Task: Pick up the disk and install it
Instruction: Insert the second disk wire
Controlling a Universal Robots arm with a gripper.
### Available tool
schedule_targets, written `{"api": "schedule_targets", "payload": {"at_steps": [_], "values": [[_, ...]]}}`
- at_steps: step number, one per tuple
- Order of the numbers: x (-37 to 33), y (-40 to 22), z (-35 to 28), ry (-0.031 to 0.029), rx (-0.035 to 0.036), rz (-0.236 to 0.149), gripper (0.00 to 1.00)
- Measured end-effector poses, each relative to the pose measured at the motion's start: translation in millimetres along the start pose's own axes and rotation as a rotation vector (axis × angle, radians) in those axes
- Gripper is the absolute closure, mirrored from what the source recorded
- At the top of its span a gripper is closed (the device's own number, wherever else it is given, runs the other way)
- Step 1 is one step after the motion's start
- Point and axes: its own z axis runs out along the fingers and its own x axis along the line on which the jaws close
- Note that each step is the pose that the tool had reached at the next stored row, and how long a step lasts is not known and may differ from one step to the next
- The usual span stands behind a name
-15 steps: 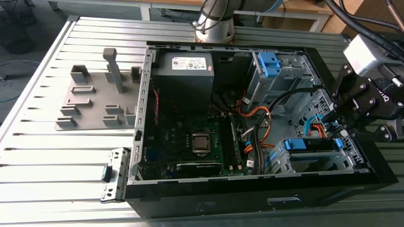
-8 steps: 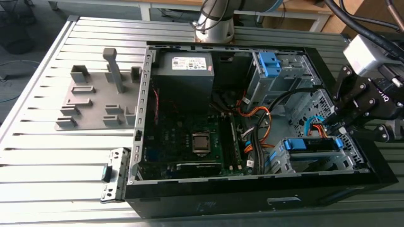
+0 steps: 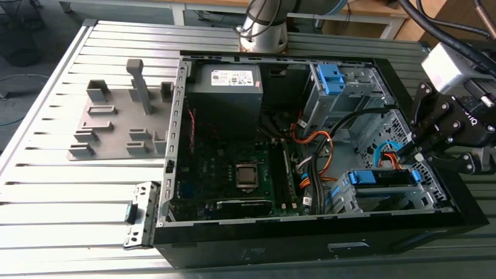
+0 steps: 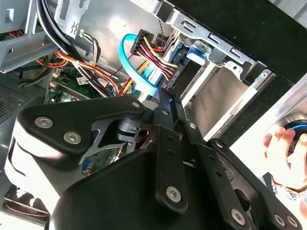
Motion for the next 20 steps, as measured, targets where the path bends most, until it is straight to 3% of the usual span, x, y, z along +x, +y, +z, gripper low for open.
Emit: {"api": "schedule_targets", "payload": {"at_steps": [4, 7, 9, 13, 14, 20], "values": [[0.4, 0.2, 0.2, -0.0003, 0.0000, 0.000, 0.84], [4.7, 2.5, 0.3, -0.0005, 0.0000, 0.000, 0.84], [7.0, 4.1, 1.6, -0.0068, 0.0000, 0.000, 0.84], [9.8, 7.0, 3.5, -0.0356, 0.0002, -0.002, 0.84], [10.6, 7.4, 4.3, -0.0400, 0.0002, -0.002, 0.84], [14.7, 7.1, 12.7, -0.0412, 0.0002, -0.002, 0.84]]}}
